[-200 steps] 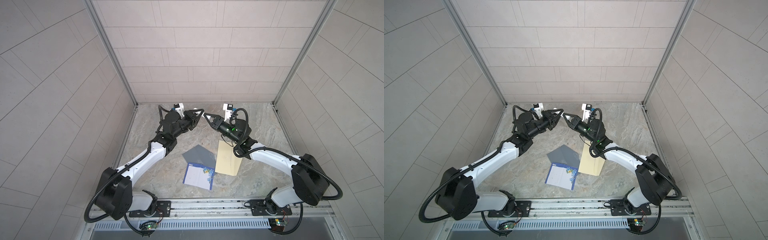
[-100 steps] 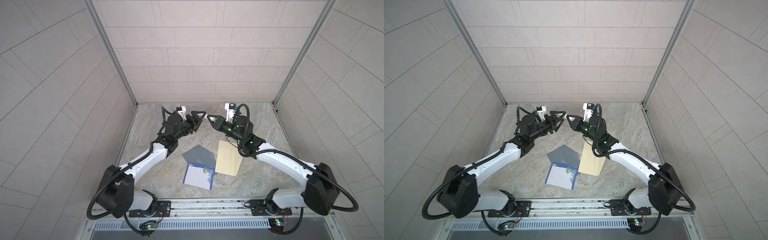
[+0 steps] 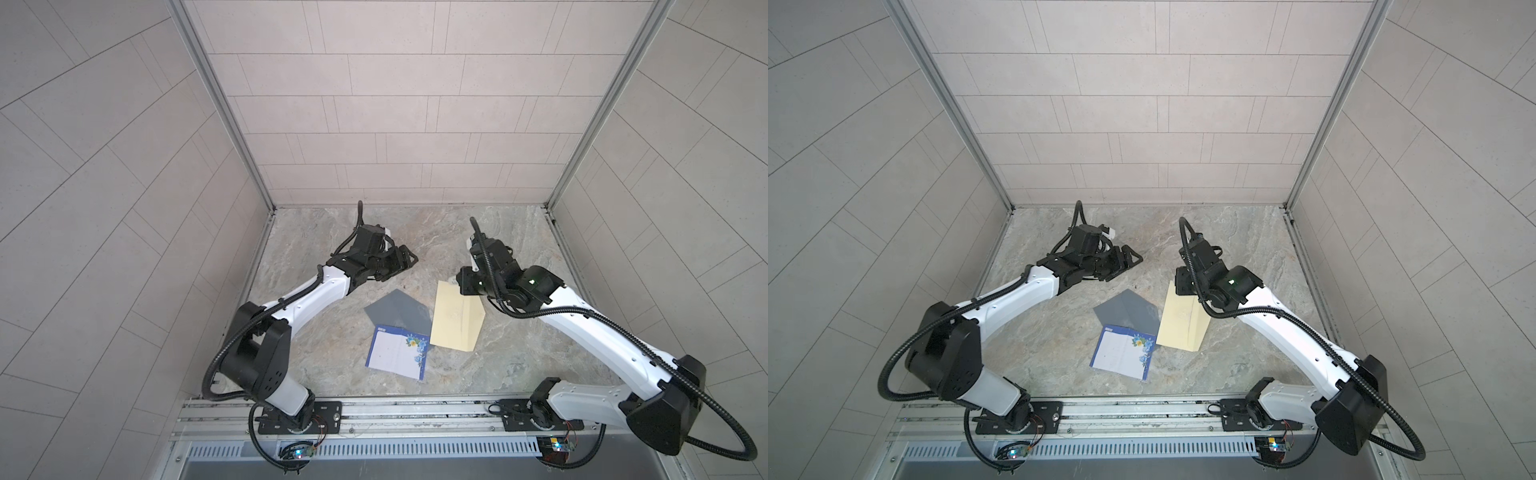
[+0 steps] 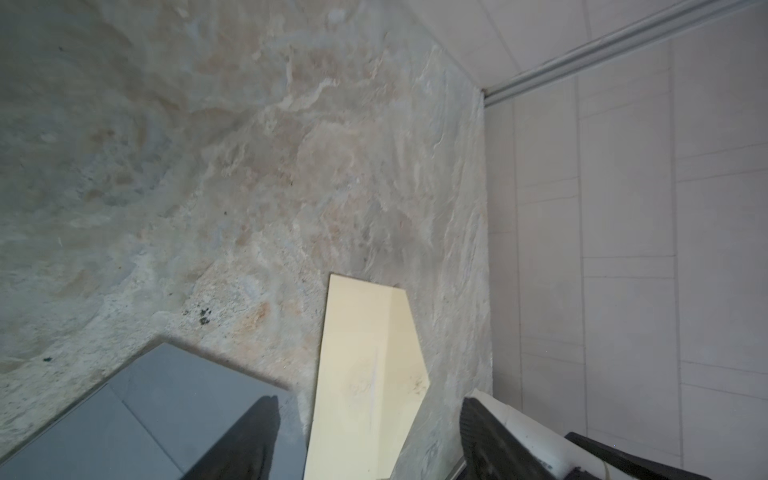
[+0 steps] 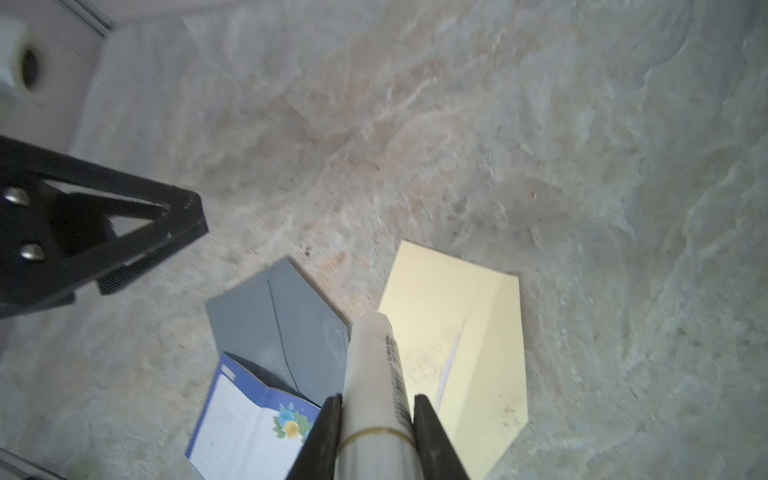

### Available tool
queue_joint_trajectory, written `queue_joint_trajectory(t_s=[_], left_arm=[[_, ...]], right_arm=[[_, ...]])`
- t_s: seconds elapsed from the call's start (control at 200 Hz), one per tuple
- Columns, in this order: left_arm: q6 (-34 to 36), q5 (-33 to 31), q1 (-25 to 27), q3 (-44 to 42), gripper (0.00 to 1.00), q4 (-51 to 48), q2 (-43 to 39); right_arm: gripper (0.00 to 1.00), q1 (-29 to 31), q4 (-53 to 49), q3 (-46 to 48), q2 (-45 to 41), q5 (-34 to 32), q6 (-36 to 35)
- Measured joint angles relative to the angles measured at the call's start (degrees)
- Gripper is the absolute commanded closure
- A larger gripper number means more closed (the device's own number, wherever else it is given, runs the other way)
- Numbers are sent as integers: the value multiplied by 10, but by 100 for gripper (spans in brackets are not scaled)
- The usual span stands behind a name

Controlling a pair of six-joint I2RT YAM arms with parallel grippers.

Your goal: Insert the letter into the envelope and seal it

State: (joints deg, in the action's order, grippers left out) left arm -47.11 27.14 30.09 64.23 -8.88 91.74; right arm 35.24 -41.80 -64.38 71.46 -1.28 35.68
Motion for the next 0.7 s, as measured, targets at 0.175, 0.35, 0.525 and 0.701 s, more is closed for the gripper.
queue_joint_trajectory(t_s=[0.175, 0.35, 0.525, 0.701], left_arm=[[45, 36, 19, 45, 31, -57, 77], [89, 51, 36, 81, 31, -109, 117], [119, 65, 49, 97, 31, -140, 141], [143, 81, 57, 113, 31, -163, 172]], right_arm=[[100, 0, -30, 16, 73, 22, -8], [100, 0, -30, 12, 141, 36, -12], [100, 0, -24, 12, 164, 36, -19], [100, 0, 7, 19, 179, 36, -21]])
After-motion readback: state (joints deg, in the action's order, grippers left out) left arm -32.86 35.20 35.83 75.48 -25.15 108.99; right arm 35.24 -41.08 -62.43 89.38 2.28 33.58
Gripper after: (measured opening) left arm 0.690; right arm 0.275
